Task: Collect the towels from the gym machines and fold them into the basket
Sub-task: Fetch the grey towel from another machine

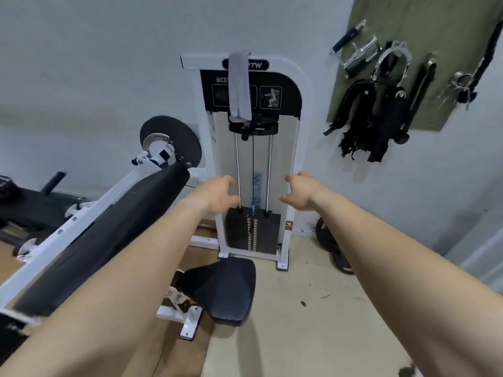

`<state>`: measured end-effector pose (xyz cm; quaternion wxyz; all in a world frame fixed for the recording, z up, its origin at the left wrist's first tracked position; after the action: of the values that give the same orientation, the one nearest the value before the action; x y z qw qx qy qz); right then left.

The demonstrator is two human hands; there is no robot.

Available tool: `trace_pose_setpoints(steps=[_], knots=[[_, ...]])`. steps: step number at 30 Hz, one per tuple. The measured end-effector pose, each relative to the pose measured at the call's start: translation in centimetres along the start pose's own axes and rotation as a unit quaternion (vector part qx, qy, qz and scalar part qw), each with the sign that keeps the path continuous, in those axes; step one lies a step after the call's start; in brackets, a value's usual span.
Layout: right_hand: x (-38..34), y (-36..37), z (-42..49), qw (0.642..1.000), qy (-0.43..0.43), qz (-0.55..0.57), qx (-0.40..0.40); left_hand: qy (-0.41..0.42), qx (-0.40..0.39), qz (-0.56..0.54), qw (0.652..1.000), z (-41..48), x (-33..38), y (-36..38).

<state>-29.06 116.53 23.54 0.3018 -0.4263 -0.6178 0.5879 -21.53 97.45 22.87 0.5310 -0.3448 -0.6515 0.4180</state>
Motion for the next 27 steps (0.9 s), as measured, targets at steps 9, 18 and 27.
trace_pose_setpoints(steps=[9,18,27], knots=[[1.6,-10.9,16.3,0.995,-0.045,-0.017,0.082,-0.018,0.061,0.017,0.998,15.7,1.5,-7.8],[1.0,-18.5,31.9,0.983,-0.112,-0.013,0.145,-0.052,0.147,-0.012,0.988,29.9,1.7,-15.2],[-2.8,-27.6,47.2,0.923,-0.255,-0.057,0.283,-0.116,0.312,-0.151,0.931,43.6,-0.1,-21.4]])
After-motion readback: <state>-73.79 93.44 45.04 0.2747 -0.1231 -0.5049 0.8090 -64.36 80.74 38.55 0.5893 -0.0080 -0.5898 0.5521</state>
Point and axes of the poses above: each hand's wrist, its own z-axis towards the middle knuckle, its own y-axis out of the palm, x = y × z, the point moved 10 cm from there along z, towards the middle knuckle, and after that the axes turned 4 degrees about -z, right-handed, at the moved point
